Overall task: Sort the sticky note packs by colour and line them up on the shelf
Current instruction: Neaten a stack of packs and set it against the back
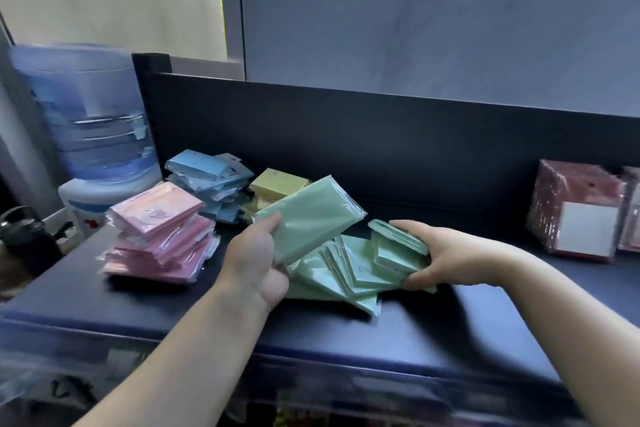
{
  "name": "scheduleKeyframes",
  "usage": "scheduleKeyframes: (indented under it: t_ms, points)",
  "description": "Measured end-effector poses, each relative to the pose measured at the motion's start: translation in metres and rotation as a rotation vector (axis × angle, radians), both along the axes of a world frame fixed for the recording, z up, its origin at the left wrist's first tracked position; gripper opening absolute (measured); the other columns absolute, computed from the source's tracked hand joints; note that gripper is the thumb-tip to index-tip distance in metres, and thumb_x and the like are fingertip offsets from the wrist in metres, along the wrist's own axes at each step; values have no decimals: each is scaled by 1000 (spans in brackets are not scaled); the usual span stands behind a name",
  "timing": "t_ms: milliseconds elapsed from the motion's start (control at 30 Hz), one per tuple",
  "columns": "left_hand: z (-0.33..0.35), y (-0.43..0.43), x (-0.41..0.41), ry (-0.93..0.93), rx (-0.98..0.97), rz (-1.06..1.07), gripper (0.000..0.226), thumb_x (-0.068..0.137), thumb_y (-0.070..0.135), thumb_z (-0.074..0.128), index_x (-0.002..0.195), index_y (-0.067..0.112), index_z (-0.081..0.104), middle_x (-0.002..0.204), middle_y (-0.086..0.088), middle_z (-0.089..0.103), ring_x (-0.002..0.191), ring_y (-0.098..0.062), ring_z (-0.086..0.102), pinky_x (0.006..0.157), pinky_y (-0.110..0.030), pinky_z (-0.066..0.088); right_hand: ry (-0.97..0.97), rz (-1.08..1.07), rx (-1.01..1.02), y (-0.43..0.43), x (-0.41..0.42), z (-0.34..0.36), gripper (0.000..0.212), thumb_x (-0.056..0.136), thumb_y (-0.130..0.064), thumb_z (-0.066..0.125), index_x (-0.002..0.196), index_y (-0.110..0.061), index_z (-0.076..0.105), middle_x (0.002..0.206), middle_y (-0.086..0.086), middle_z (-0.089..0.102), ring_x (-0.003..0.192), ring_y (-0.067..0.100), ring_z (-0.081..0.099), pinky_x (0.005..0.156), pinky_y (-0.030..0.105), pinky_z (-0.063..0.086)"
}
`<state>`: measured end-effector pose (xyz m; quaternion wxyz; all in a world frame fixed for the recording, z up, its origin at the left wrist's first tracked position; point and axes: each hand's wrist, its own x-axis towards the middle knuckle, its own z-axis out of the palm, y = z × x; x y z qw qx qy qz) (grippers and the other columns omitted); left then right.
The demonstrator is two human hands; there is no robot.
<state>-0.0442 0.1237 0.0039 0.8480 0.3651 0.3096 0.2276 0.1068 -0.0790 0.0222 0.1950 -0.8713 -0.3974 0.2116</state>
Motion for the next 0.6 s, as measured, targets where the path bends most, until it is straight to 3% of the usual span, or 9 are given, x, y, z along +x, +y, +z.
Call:
scheduleKeyframes:
  t_ms: [133, 233, 367, 433, 500, 600]
  points:
    - [4, -25, 14, -8, -63, -92, 24, 98, 18, 45, 106, 3, 62, 90, -15, 70, 60, -24, 69, 42, -26, 52, -21, -105, -34, -36, 18, 2, 100, 57, -38, 79, 142, -41, 27, 111, -18, 62, 96, 2, 62, 87, 31, 54]
    - [7, -42, 27, 1, -49, -147, 27, 99, 18, 44, 112, 3, 61, 91, -15, 69, 57, -24, 69, 39, -25, 51, -44, -143, -33, -59, 24, 3, 92, 66, -33, 80, 143, -34, 30, 111, -15, 62, 97, 3, 61, 88, 24, 50]
    - [13, -57, 47, 38, 25, -166, 25, 98, 19, 45, 109, 4, 61, 98, -15, 69, 69, -27, 68, 40, -27, 51, -63, -178, -34, -87, 29, 4, 75, 70, -27, 78, 135, -29, 40, 109, -13, 63, 94, 5, 62, 85, 24, 51]
    - [17, -60, 59, 53, 83, -144, 20, 98, 19, 47, 102, 6, 61, 92, -14, 68, 68, -26, 67, 39, -27, 51, -87, -167, -58, -101, 31, 4, 86, 66, -28, 78, 140, -32, 35, 118, -15, 58, 98, 4, 60, 86, 26, 53]
    - [21, -61, 71, 83, 159, -137, 18, 97, 20, 49, 100, 6, 60, 95, -14, 68, 76, -28, 66, 50, -33, 56, -116, -157, -122, -115, 34, 5, 101, 64, -28, 76, 148, -35, 21, 129, -14, 49, 105, 6, 57, 88, 27, 53]
    - [23, -66, 87, 122, 260, -122, 15, 96, 19, 52, 103, 7, 57, 96, -14, 64, 79, -28, 63, 64, -38, 54, -162, -140, -228, -134, 39, 6, 98, 68, -24, 73, 150, -29, 18, 124, -12, 44, 90, 2, 55, 68, 15, 50]
